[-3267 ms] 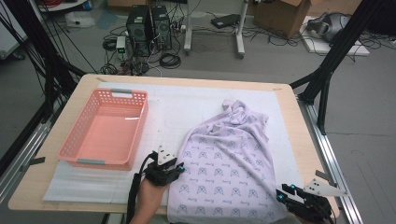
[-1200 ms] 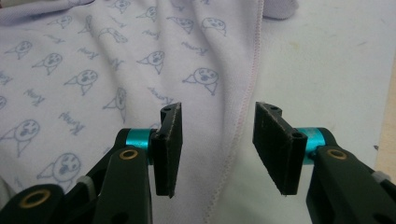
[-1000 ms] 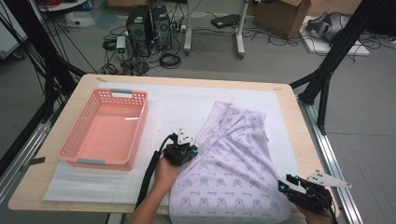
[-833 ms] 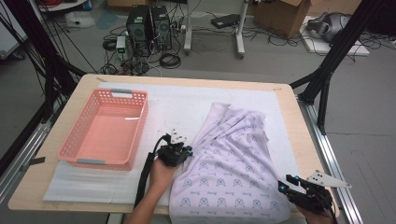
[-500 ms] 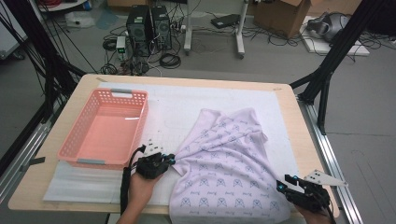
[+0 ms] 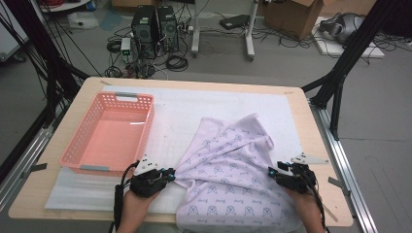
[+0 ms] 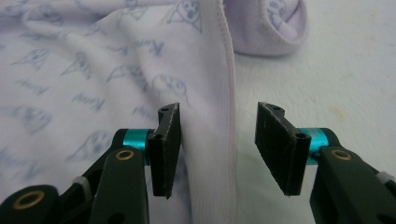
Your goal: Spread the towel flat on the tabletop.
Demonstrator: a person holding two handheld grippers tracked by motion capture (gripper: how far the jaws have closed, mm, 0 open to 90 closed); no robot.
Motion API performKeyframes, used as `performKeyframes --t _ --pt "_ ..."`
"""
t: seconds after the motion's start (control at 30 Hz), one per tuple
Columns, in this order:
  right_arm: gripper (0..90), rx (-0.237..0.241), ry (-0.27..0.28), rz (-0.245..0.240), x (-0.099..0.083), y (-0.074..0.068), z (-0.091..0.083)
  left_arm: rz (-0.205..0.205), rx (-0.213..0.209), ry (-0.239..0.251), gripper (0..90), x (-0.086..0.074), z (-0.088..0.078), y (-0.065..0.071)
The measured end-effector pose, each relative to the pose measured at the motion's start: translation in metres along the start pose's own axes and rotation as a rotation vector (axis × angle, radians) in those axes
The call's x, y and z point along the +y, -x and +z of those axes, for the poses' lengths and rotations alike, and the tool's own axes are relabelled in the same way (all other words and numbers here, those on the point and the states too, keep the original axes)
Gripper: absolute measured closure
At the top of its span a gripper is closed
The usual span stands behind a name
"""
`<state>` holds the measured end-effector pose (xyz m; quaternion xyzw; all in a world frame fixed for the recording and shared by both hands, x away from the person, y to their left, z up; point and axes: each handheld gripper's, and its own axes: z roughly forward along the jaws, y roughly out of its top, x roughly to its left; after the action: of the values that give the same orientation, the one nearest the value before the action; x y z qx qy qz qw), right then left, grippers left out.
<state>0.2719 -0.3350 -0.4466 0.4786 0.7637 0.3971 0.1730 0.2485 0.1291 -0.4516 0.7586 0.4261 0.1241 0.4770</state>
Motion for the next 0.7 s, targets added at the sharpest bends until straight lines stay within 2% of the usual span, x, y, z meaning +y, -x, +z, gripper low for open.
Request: performKeyframes --t 0.03,0.07,0.1,0.17,0.2,0.3,0.4,0.5,0.57,0.63,0.7 --pt "50.2 -0.012 -0.008 0.004 0.002 0.0 0.006 0.001 0.001 0.007 76.7 0.0 -0.001 0.0" --pt "54.5 -0.025 -0.022 0.012 0.004 0.0 0.011 -0.001 0.001 0.021 74.9 0.0 -0.002 0.001" --pt "63.8 -0.047 -0.015 -0.003 0.004 -0.001 0.012 0.001 0.0 0.024 71.0 0.0 -0.002 0.002" --pt "80.2 -0.013 -0.023 -0.013 0.003 -0.001 0.009 -0.009 -0.013 0.03 61.9 0.001 -0.002 0.002" --pt "82.8 -0.003 -0.027 -0.015 0.002 0.0 0.008 -0.005 -0.02 0.035 60.3 0.002 -0.001 0.003" --pt "84.1 -0.015 -0.052 -0.024 0.0 0.001 -0.003 -0.024 -0.036 0.05 50.5 0.004 0.001 0.004" --pt "84.1 -0.029 -0.061 -0.014 -0.01 0.004 -0.017 -0.027 -0.042 0.061 48.0 0.005 0.001 0.003" --pt "83.9 -0.039 -0.066 0.014 -0.022 0.009 -0.034 -0.033 -0.042 0.065 47.5 0.005 0.002 0.001" --pt "83.0 -0.036 -0.074 0.055 -0.029 0.012 -0.045 -0.036 -0.042 0.071 47.5 0.006 0.003 0.0" --pt "78.9 -0.029 -0.072 0.052 -0.032 0.011 -0.049 -0.032 -0.044 0.077 46.8 0.006 0.003 0.001" --pt "69.8 -0.022 -0.051 0.043 -0.031 0.01 -0.051 -0.031 -0.047 0.078 45.6 0.007 0.004 0.001"
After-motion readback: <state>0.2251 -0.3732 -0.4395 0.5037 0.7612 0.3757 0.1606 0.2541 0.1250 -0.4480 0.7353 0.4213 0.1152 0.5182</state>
